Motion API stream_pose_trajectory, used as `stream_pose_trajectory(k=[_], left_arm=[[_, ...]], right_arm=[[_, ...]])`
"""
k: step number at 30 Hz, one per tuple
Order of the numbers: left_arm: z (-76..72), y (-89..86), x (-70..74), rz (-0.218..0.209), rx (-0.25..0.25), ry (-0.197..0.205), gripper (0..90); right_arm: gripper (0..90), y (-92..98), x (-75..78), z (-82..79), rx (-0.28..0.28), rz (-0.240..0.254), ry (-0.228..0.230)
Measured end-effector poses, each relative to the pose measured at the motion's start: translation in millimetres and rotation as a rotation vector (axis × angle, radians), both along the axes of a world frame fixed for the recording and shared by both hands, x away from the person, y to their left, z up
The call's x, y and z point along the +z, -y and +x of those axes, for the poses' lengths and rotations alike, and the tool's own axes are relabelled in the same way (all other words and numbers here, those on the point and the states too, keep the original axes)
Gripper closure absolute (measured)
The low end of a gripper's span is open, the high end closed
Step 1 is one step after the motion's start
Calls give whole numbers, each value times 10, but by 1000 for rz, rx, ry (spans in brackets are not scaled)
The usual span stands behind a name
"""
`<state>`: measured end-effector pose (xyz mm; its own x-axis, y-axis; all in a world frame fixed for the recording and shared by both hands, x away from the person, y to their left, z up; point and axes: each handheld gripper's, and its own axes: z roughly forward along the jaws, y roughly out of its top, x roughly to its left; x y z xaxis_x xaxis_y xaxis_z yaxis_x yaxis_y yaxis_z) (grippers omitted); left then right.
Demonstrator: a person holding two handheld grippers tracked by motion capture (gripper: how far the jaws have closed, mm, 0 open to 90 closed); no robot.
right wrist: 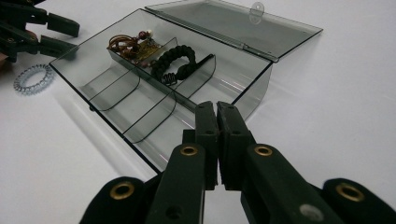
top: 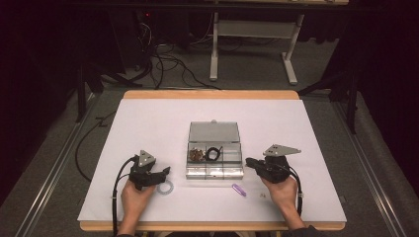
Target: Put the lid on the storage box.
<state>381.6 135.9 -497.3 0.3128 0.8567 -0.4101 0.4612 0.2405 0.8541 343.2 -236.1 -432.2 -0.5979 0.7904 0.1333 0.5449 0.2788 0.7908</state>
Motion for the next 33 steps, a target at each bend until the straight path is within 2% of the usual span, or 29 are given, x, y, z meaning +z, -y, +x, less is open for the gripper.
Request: stream_pose_trajectory(k=[25,33], left_arm=[[0,0,0,1,0,0,335],[0,0,0,1,0,0,335]], right_arm=[[890,-189,25,179,19,-21,3],[889,-225,-4,228,19,-18,-12]])
